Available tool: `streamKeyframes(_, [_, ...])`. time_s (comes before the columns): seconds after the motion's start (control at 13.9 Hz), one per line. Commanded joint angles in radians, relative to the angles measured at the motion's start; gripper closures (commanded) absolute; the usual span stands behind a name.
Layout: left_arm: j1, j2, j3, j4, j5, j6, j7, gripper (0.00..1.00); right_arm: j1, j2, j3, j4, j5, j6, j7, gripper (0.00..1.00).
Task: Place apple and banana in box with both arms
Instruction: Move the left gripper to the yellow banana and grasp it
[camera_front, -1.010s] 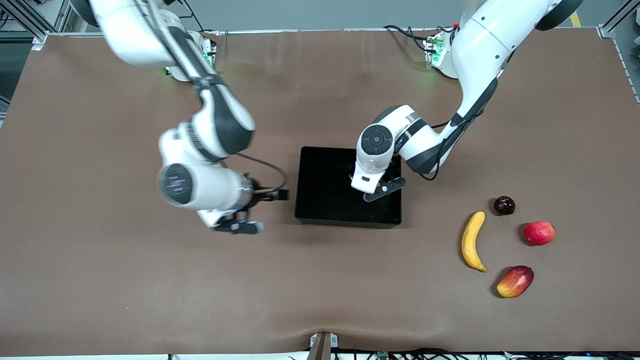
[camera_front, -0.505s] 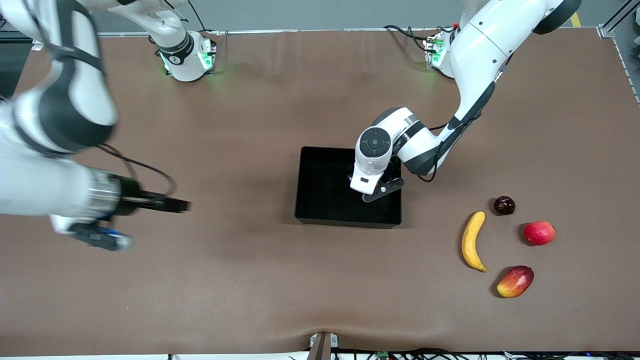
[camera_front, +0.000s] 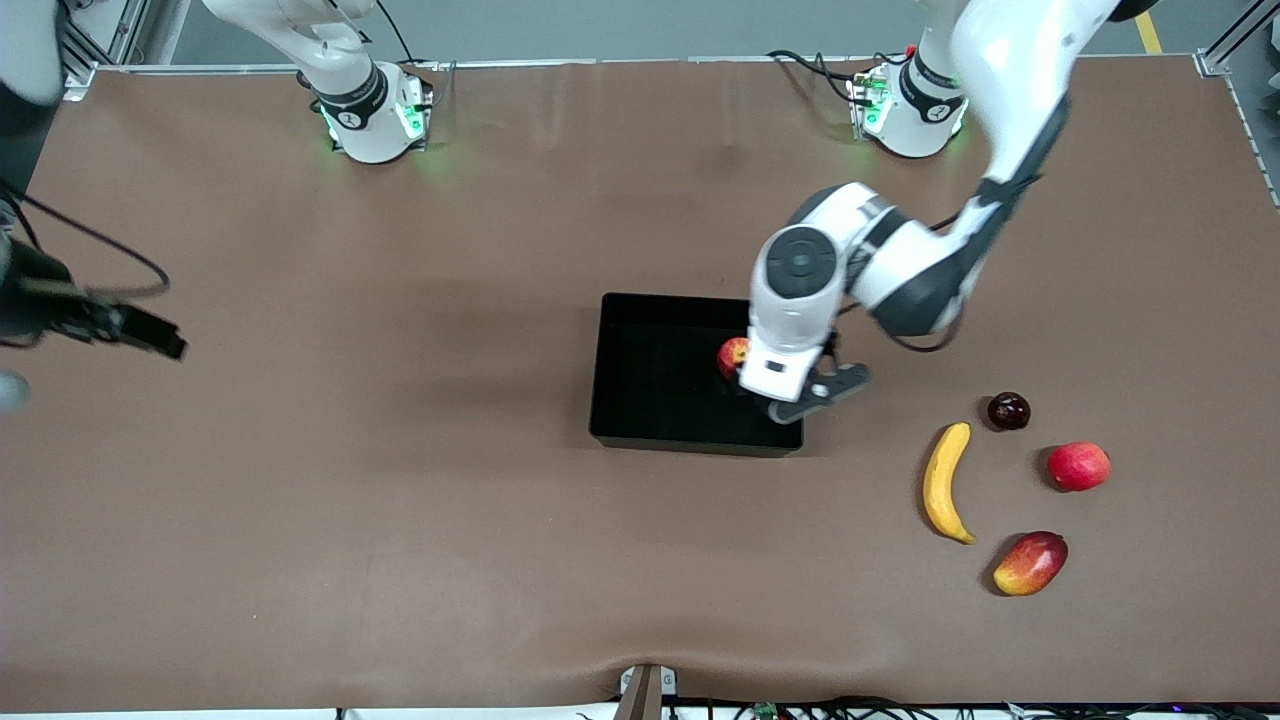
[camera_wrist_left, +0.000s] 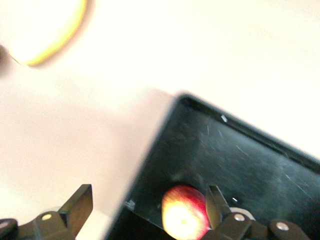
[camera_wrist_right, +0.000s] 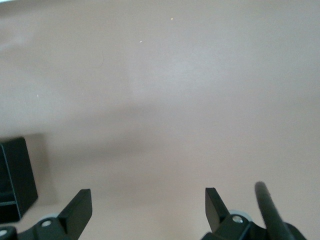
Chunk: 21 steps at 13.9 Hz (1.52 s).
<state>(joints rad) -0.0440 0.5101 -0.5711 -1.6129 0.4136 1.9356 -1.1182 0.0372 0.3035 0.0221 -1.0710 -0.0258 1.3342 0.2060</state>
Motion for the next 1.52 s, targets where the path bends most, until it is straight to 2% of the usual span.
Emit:
streamKeyframes(0.0, [0.116, -0.015, -0.007, 0.005, 0.008, -0.037, 0.231, 0.00, -0.060, -0.120, 0.019, -0.133, -0.014, -0.012, -0.053, 0.00])
streamKeyframes(0.22, [0.231, 0.011, -0.006, 0.004, 0.024, -0.001, 0.470, 0.00, -0.068, -0.233, 0.019, -0.303, -0.003, 0.009, -0.062, 0.00])
streamKeyframes(0.51, [0.315, 0.119, 0.005, 0.002, 0.040, 0.138, 0.734, 0.00, -0.115, -0.289, 0.018, -0.400, 0.029, 0.057, -0.147, 0.00])
streamKeyframes(0.58, [0.325, 0.149, 0.014, 0.005, 0.086, 0.163, 0.770, 0.00, -0.135, -0.308, 0.018, -0.429, 0.040, 0.065, -0.164, 0.00])
streamKeyframes(0.72, [0.348, 0.198, 0.016, 0.005, 0.169, 0.215, 0.795, 0.18, -0.158, -0.325, 0.019, -0.455, 0.082, 0.082, -0.166, 0.00])
streamKeyframes(1.01, [0.348, 0.254, 0.051, 0.001, 0.186, 0.308, 0.801, 0.20, -0.154, -0.323, 0.024, -0.451, 0.084, 0.086, -0.165, 0.00])
streamKeyframes(1.15, [0.348, 0.263, 0.059, -0.008, 0.230, 0.330, 0.802, 0.25, -0.151, -0.323, 0.024, -0.451, 0.086, 0.086, -0.165, 0.00])
streamKeyframes(1.23, [0.351, 0.268, 0.063, -0.009, 0.253, 0.335, 0.802, 0.29, -0.151, -0.323, 0.024, -0.451, 0.086, 0.086, -0.165, 0.00])
streamKeyframes(1.3, [0.351, 0.269, 0.068, -0.009, 0.255, 0.335, 0.802, 0.39, -0.149, -0.323, 0.025, -0.451, 0.087, 0.085, -0.163, 0.00])
streamKeyframes(1.44, [0.349, 0.269, 0.071, -0.009, 0.255, 0.335, 0.787, 0.75, -0.151, -0.322, 0.025, -0.449, 0.090, 0.085, -0.163, 0.00])
